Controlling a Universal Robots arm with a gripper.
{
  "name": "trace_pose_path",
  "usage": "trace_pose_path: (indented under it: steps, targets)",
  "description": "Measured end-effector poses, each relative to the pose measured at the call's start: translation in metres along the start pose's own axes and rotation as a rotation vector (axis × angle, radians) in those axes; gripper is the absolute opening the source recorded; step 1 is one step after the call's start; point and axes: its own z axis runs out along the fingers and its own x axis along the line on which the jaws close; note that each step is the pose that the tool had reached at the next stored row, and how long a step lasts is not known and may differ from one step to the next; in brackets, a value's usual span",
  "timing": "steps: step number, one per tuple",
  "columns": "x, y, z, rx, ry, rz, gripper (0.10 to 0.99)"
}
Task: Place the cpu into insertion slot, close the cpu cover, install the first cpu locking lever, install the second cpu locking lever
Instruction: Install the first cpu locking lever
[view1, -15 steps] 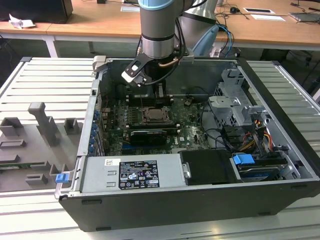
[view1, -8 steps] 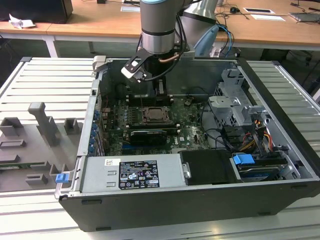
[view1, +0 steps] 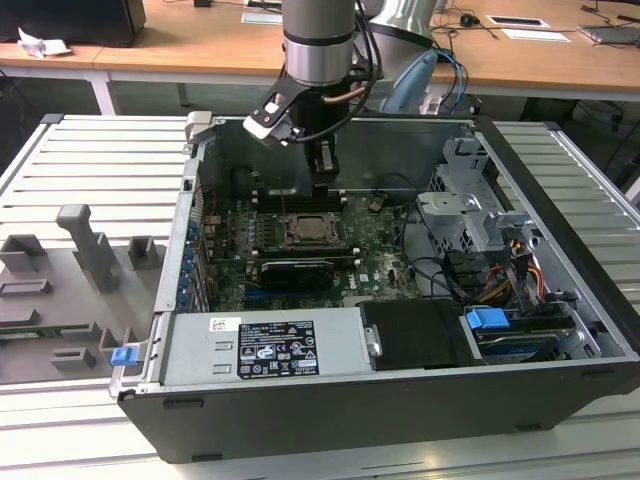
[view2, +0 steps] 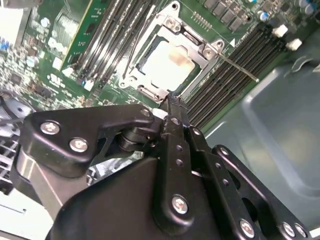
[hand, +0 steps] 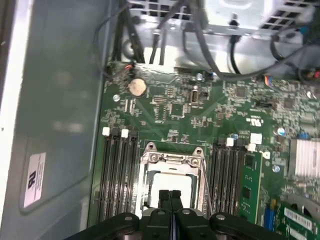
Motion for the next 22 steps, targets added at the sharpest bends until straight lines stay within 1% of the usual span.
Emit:
trace_pose_path:
  steps: [3,4,6,7,9,12,18,22]
  targets:
    - [0.0,-0.0001,0.0012,0.001,0.0014,-0.016,0.106]
    - [0.0,-0.0001,0.0012,0.003,0.0026,-0.032,0.106]
    - [0.0,-0.0001,0.0014,0.003,0.0045,-0.054,0.106]
    - [0.0,-0.0001,0.0013,0.002,0.0054,-0.067,0.106]
    - [0.0,-0.0001,0.0013,0.002,0.009,-0.118,0.106]
    - [0.0,-0.0002,0.0014,0.002,0.0121,-0.167,0.106]
    - [0.0001,-0.001,0.0013,0.001,0.0152,-0.216,0.106]
    - [0.0001,-0.0011,0.0014,0.002,0.018,-0.285,0.106]
